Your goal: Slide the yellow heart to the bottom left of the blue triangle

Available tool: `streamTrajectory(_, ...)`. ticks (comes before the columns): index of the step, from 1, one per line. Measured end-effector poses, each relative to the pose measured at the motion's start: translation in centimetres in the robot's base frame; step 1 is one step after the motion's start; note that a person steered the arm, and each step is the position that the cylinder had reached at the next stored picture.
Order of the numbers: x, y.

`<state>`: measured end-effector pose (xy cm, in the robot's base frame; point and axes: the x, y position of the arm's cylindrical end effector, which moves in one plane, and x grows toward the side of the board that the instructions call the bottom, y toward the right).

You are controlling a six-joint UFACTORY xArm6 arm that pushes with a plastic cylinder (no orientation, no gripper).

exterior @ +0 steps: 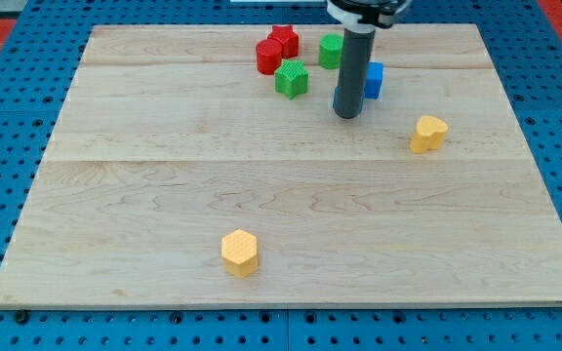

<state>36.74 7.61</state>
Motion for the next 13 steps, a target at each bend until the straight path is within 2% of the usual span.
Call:
streamTrajectory(1, -0.2, 9.8)
streamTrajectory(2, -5.0, 9.4)
streamTrajectory(3, -5.5, 1.0)
streamTrajectory(4, -5.4, 0.5)
streamTrajectory(5, -5.1, 7.6)
streamTrajectory(6, -2.1, 6.5)
streamTrajectory(7, 0.7, 1.8)
streamTrajectory(8, -0.6, -3.0)
streamTrajectory(9, -0.9, -2.4)
streamTrajectory(10, 6.4, -2.3)
streamTrajectory(11, 7.7, 8.4)
streamTrajectory(12, 5.9, 12.6)
streamTrajectory(13, 3.5, 8.1)
